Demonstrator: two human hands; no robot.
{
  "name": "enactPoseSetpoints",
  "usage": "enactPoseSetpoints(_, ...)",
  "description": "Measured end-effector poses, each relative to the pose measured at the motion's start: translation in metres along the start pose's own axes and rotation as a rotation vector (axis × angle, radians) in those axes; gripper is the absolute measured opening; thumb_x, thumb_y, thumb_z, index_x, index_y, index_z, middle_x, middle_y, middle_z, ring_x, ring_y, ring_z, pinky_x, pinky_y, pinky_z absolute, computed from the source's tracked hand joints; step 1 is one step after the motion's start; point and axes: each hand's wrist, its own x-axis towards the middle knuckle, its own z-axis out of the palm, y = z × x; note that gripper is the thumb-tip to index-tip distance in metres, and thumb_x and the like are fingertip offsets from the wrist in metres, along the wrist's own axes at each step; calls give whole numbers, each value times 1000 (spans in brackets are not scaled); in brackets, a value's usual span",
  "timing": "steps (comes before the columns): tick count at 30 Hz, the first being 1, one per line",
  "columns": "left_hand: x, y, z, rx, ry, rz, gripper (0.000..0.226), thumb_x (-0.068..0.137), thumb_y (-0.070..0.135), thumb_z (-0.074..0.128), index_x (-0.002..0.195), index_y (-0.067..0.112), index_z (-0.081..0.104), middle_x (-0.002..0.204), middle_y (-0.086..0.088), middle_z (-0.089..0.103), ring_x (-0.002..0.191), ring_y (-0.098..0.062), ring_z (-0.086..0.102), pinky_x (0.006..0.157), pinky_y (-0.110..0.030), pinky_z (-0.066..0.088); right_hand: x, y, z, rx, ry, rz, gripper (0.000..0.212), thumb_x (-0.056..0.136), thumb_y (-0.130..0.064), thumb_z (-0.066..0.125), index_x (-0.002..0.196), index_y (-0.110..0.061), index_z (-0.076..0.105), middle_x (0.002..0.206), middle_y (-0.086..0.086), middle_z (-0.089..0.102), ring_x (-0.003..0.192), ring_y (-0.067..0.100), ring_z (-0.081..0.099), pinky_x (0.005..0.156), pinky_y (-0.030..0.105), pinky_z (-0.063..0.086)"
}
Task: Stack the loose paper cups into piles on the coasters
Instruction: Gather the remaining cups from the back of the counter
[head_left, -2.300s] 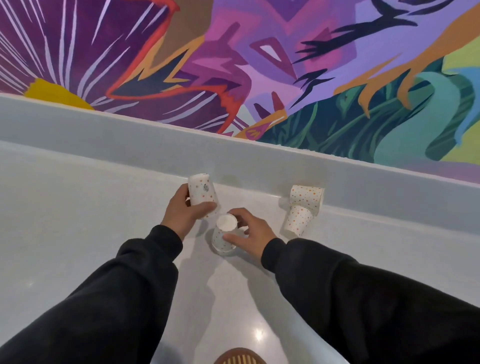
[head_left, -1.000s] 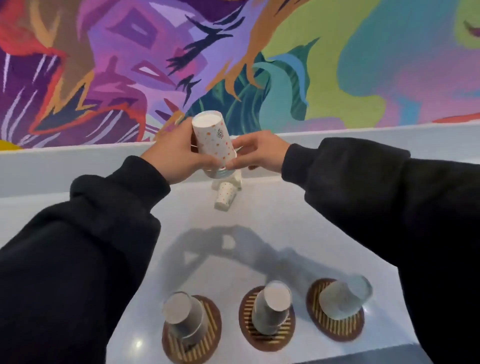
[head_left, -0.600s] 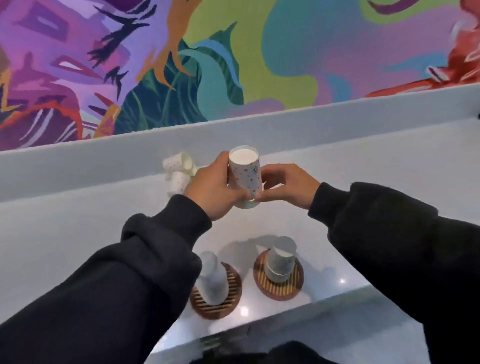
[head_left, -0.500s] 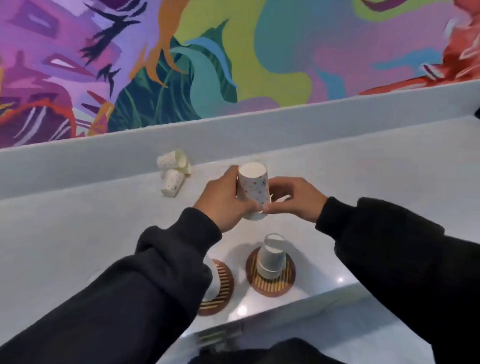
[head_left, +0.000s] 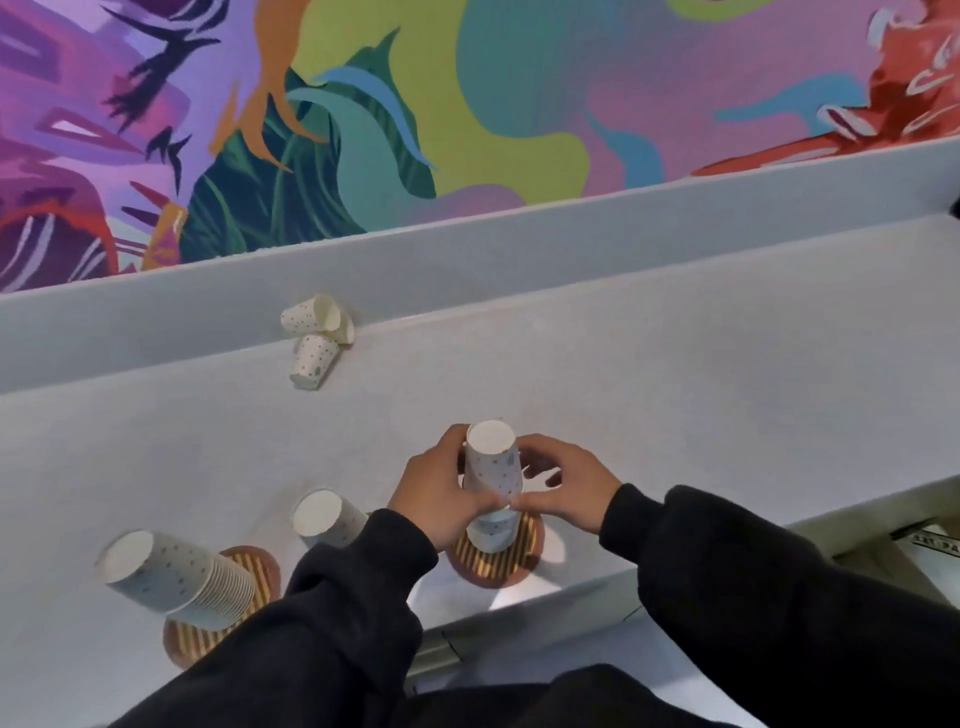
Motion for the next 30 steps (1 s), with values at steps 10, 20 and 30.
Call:
enactPoseSetpoints(10, -6, -24, 34, 107, 17, -77, 69, 80, 16, 85, 130, 38, 44, 129, 11, 60, 121, -12, 55, 104, -34, 52, -6, 31, 27, 68, -25, 57, 54, 86, -21, 81, 133, -36, 59, 126, -15, 64, 114, 7, 60, 97, 28, 52)
enactPoseSetpoints(20, 2, -35, 35, 98, -13, -75, 76, 80, 16, 85, 134, 42, 38, 130, 10, 59, 122, -14, 55, 94, -22, 49, -4, 41, 26, -6, -172, 124, 87, 76, -30, 88, 145, -45, 37, 134, -10, 61, 121, 18, 60, 102, 34, 52)
enactPoseSetpoints(30, 8, -48, 42, 47, -26, -143, 83, 77, 22, 87, 130, 51, 30, 118, 17, 54, 111, -12, 54, 90, -27, 49, -2, 53, 42, -269, -121, 161, 68, 79, -46, 82, 140, -39, 52, 133, -8, 64, 120, 18, 60, 109, 38, 46)
